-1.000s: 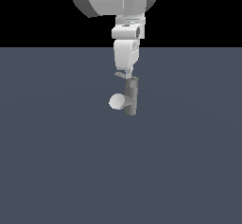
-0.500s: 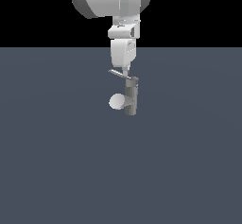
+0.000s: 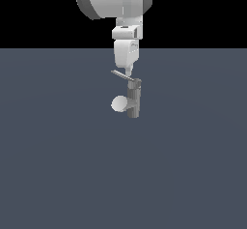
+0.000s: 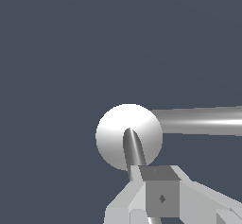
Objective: Turn on the faucet by rotating a designated handle.
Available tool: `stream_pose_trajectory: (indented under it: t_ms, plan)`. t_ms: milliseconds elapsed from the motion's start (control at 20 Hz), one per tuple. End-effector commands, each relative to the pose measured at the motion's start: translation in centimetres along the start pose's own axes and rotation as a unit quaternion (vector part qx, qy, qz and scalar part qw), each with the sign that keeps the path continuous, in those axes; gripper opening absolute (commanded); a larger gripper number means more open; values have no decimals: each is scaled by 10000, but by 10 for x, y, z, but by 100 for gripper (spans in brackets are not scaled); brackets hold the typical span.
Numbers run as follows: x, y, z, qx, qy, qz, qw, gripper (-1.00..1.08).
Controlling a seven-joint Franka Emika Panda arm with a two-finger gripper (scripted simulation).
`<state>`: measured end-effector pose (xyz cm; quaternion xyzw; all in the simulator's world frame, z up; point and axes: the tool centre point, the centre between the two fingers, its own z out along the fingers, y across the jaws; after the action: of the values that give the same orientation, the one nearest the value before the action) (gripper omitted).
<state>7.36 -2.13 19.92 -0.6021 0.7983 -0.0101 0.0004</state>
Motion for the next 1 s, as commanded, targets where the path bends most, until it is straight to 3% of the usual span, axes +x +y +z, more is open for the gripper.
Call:
stream_pose_trajectory:
  t_ms: [0,950]
  plan:
    - [-22,-2,7,-23,-32,-156,9999,-100]
    - [-66,-37,17,-78,-60,-424,9991,-100]
